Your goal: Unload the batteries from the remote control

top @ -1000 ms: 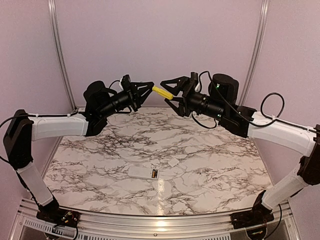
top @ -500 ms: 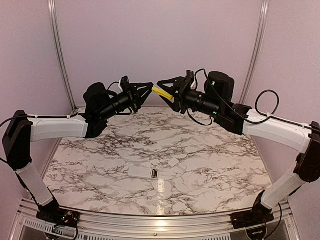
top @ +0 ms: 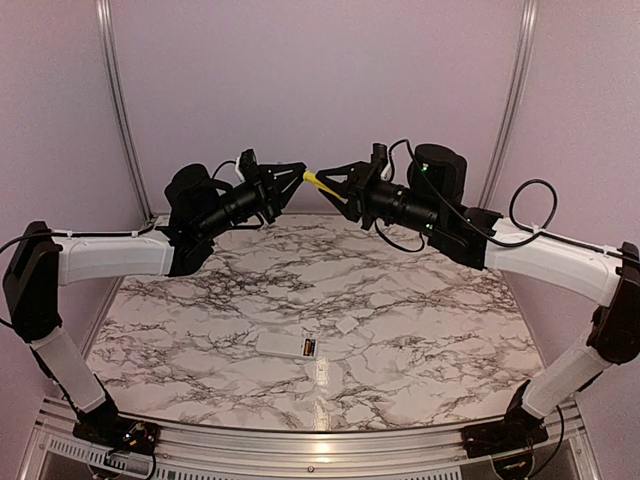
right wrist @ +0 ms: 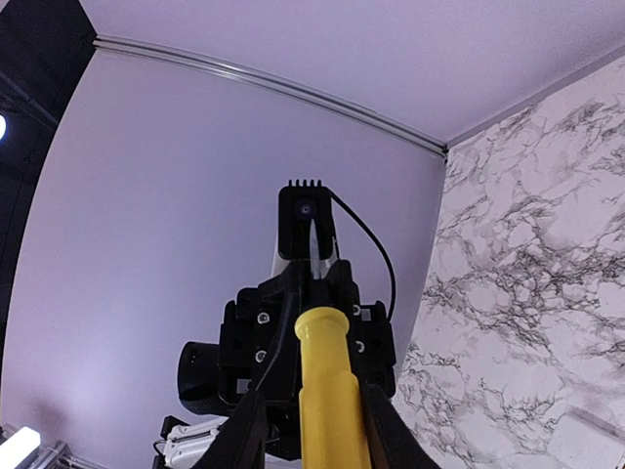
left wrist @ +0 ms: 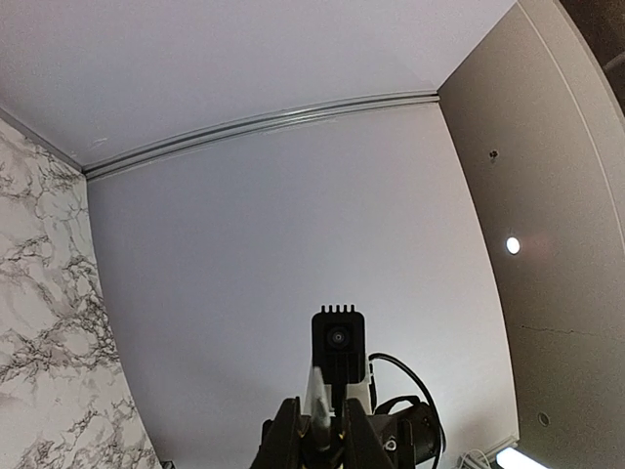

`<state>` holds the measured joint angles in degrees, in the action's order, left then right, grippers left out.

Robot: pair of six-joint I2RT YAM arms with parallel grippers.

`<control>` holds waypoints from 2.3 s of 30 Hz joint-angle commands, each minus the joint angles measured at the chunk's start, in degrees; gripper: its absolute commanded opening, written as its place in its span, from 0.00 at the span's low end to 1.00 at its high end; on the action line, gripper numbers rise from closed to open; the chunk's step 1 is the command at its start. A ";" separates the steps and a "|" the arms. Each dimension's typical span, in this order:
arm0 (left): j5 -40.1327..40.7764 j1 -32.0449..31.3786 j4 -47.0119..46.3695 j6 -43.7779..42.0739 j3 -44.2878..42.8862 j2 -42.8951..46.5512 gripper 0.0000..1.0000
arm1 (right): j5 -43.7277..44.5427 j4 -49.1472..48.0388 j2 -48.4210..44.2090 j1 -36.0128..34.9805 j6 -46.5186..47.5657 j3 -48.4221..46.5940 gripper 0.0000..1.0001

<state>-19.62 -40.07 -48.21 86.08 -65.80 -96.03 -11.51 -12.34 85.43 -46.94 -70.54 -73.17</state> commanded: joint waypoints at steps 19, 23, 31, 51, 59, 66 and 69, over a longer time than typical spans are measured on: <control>-0.68 -0.18 5.58 -4.61 -1.08 1.37 0.00 | -0.69 -0.72 0.46 0.50 0.98 -3.21 0.11; -1.03 -0.18 5.49 -4.68 -1.00 1.22 0.00 | -0.97 -0.77 0.47 0.53 1.18 -3.15 0.01; -1.63 -0.18 8.22 -7.34 -0.94 2.25 0.57 | 1.22 2.31 -1.93 0.52 2.70 -1.94 0.00; 9.92 1.60 43.42 -32.18 1.42 16.45 0.99 | 8.65 25.42 -14.86 0.53 10.46 2.43 0.00; 31.02 5.22 69.58 -44.32 0.16 26.16 0.99 | 7.37 31.40 -16.22 0.92 13.94 1.46 0.00; 28.71 9.65 79.06 -50.57 0.86 29.34 0.99 | 4.82 37.47 -16.33 2.46 18.74 0.29 0.00; 24.46 9.66 82.28 -52.53 1.14 29.55 0.99 | 4.95 42.57 -16.00 2.47 21.90 -1.14 0.00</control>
<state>8.25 -30.33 24.95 39.18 -65.04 -67.13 -5.78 22.48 70.13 -44.88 -53.78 -70.72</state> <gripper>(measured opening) 0.991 0.161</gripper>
